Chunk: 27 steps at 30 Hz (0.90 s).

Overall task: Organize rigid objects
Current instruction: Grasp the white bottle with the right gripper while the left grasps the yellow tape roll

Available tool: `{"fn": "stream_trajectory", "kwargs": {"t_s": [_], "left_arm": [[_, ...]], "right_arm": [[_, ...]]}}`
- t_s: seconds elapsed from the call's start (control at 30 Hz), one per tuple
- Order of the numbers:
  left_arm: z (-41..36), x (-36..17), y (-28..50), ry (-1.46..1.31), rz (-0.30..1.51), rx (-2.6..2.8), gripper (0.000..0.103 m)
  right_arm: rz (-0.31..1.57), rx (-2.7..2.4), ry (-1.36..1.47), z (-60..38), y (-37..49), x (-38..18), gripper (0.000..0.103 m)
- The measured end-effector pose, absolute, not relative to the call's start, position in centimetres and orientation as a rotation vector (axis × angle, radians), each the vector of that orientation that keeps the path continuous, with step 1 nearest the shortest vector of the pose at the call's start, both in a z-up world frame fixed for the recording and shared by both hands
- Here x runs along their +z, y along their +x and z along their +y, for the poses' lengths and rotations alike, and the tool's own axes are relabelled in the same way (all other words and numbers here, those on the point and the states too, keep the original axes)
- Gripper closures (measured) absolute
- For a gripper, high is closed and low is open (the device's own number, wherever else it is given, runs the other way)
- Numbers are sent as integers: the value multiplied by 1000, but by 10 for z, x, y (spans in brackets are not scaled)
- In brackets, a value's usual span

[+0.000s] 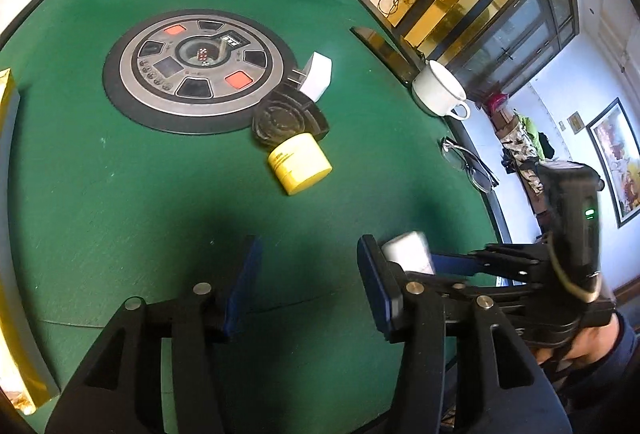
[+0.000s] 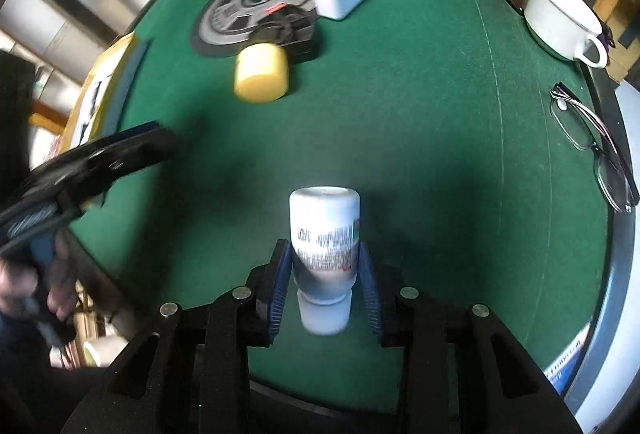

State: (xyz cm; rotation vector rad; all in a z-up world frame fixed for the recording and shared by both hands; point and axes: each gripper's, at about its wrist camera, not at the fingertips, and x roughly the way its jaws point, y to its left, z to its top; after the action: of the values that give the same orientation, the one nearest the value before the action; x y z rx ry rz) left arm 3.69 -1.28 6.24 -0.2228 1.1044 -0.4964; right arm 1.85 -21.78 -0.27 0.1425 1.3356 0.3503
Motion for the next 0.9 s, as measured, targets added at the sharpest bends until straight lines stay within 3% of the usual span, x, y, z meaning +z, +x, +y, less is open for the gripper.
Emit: {"fn": "stream_trajectory", "kwargs": {"t_s": [0.47,0.8,0.9], "left_arm": [[-40,51,82,-353,1170,-326,55],[-57,26,106,-279,1217,-209,53],[-58,24,106,-240,1197,-226,60]], "right_arm": [[1275,358,109,-222,3,-13,71],[1239,371,97,-227,-15,-13,71],[1237,375,103,-229,-19,-14,71]]}}
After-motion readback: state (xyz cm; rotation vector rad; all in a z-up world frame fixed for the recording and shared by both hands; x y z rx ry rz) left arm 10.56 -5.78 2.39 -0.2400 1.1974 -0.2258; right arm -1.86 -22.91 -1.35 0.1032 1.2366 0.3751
